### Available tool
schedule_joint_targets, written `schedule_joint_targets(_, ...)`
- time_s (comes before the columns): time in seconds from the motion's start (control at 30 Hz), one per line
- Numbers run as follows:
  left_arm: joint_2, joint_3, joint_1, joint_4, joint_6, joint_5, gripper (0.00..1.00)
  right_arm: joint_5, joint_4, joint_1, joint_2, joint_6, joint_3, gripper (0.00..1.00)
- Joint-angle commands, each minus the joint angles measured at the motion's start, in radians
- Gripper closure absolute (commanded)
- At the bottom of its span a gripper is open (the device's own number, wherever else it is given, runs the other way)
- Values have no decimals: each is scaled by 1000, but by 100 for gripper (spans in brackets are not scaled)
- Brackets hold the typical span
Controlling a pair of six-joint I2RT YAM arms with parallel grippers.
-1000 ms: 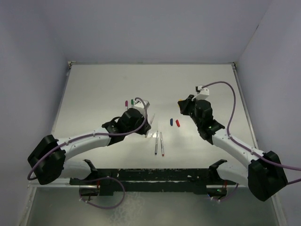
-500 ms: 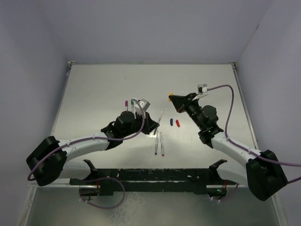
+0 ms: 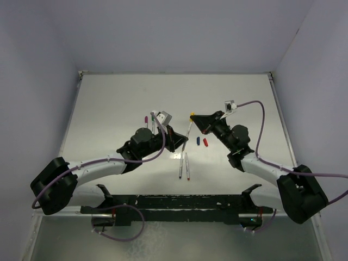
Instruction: Insert the pens into the pen caps
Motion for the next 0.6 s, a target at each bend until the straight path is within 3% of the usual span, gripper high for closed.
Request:
schedule_joint_targets(0.0, -3, -14, 5, 84, 3, 5, 100, -36, 139, 4, 9, 52, 0, 100)
schedule_joint_targets(0.57, -37, -38, 6, 73, 22, -35, 100, -35, 152, 5, -5, 71, 1, 100)
